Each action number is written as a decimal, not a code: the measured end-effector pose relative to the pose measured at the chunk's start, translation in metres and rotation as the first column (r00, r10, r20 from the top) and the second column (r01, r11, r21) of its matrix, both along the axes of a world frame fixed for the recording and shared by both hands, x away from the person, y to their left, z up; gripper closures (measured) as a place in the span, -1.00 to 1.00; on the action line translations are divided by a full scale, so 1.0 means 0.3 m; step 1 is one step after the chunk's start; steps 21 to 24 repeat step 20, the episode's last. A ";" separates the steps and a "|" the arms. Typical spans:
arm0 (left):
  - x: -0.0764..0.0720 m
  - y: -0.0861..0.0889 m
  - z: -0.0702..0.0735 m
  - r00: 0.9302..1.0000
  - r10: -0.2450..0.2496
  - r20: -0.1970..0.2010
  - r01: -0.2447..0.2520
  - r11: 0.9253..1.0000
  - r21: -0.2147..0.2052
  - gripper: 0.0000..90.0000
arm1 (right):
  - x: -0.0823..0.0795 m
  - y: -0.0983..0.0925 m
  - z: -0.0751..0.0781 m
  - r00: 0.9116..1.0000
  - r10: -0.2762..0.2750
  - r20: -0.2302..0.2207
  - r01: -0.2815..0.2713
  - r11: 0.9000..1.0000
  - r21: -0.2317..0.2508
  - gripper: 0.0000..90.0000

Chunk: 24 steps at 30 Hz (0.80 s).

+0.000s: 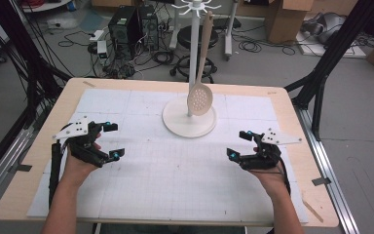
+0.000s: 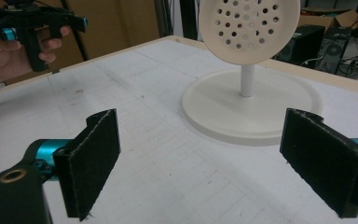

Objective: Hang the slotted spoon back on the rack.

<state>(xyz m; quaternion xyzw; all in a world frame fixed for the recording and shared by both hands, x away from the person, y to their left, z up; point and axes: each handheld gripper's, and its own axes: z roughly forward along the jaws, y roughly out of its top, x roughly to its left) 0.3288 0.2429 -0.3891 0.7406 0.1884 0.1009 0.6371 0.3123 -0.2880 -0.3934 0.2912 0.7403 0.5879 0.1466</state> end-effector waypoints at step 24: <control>0.007 -0.002 -0.010 1.000 0.005 -0.010 -0.005 1.000 0.017 -0.96 | 0.006 -0.009 0.000 1.000 0.000 -0.001 0.000 1.000 0.002 -0.74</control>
